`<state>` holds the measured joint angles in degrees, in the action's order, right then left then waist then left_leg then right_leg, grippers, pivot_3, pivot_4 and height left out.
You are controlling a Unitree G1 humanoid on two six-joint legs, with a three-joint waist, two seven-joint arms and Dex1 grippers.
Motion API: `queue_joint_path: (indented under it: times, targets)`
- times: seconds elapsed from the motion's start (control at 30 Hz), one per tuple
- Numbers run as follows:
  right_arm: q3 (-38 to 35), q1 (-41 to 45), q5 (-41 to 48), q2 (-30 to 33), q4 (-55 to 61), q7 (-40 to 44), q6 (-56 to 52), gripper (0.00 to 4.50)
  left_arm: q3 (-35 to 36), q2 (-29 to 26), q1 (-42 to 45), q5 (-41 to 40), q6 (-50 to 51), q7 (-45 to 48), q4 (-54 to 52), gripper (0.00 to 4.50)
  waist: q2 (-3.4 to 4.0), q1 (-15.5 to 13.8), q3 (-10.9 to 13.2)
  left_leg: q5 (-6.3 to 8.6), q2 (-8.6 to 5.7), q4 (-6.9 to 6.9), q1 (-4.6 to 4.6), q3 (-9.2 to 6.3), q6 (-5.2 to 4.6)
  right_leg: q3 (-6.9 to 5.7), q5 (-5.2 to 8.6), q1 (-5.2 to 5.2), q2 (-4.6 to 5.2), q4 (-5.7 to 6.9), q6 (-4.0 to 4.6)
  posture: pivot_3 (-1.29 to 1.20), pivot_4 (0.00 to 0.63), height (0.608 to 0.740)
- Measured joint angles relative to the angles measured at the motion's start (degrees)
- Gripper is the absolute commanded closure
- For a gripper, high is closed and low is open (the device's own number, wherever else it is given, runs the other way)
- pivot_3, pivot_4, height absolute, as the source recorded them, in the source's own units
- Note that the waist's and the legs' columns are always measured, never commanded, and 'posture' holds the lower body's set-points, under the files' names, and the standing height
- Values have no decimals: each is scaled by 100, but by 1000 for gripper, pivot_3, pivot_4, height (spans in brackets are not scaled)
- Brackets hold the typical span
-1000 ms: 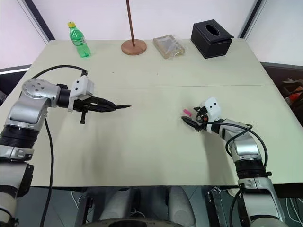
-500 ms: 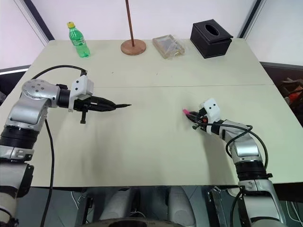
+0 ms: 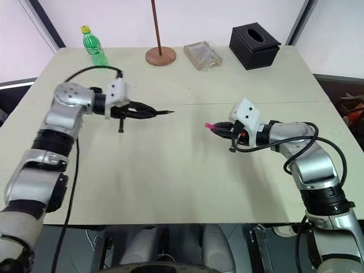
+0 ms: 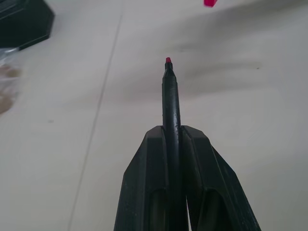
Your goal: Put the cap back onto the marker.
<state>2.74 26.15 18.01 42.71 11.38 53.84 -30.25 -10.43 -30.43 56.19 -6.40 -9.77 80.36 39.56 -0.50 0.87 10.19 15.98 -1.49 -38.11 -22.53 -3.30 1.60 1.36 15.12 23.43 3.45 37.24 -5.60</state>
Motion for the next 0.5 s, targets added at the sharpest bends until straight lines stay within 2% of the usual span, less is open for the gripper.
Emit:
queue_joint_path:
  times: [0.5]
  targets:
    - [338, 150, -439, -76, -54, 9, 403, 4424, -13, 332, -349, -63, 303, 319, -961, 4500, 0, -2, 0, 0, 0, 0, 0, 0, 0, 1, 0, 0, 0, 0, 0, 0, 150, 740]
